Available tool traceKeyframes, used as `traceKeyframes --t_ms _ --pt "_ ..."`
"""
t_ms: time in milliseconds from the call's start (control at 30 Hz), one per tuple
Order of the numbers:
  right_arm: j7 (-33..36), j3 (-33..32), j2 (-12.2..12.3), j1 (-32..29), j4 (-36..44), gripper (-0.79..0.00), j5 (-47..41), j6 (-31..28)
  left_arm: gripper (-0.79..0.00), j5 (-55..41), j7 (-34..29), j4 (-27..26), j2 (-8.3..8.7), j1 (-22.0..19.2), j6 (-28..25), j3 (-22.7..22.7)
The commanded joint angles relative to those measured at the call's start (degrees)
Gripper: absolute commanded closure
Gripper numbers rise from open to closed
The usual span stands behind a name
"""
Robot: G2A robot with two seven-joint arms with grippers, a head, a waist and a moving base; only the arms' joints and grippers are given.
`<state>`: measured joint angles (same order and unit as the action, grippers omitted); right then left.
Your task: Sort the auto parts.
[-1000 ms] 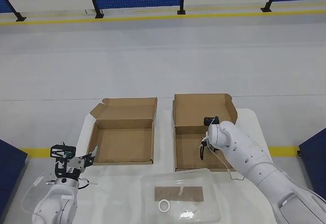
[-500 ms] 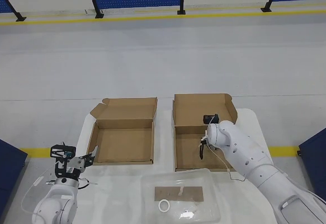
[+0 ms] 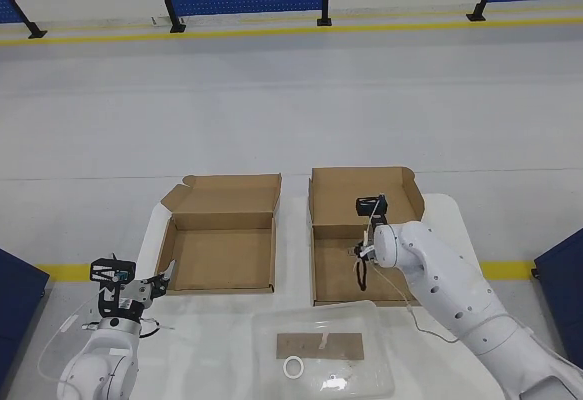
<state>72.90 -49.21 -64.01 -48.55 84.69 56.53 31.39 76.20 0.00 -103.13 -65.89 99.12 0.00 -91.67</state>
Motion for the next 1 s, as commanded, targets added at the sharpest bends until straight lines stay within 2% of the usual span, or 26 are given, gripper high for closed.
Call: traceKeyframes --t_ms 0,67,200,300,367,700,800,967 --pt "0.00 0.00 0.00 0.00 0.03 -0.785 0.00 0.00 -0.785 0.00 0.00 0.00 0.00 0.00 0.00 0.00" --pt "-0.45 0.12 -0.02 -0.18 0.49 -0.785 -0.20 -0.80 -0.785 0.00 0.00 0.00 0.00 0.00 0.00 0.00" --pt "-0.53 -1.33 0.63 -1.92 4.47 -0.785 -1.28 -9.71 -0.785 0.00 0.00 0.00 0.00 0.00 0.00 0.00" --pt "2.36 -4.05 1.52 -3.04 7.33 -0.785 -3.02 -16.20 -0.785 0.00 0.00 0.00 0.00 0.00 0.00 0.00" --pt "5.80 -4.96 2.09 -3.67 9.43 -0.785 -4.92 -23.40 -0.785 0.00 0.00 0.00 0.00 0.00 0.00 0.00" --pt "5.88 -5.87 2.35 -4.15 10.20 -0.785 -5.23 -24.94 -0.785 0.00 0.00 0.00 0.00 0.00 0.00 0.00" --pt "5.25 -4.88 2.54 -5.36 14.32 -0.785 -4.44 -30.37 -0.785 0.00 0.00 0.00 0.00 0.00 0.00 0.00" --pt "10.53 -6.79 3.44 -6.16 19.99 -0.785 -9.45 -40.76 -0.785 0.00 0.00 0.00 0.00 0.00 0.00 0.00"
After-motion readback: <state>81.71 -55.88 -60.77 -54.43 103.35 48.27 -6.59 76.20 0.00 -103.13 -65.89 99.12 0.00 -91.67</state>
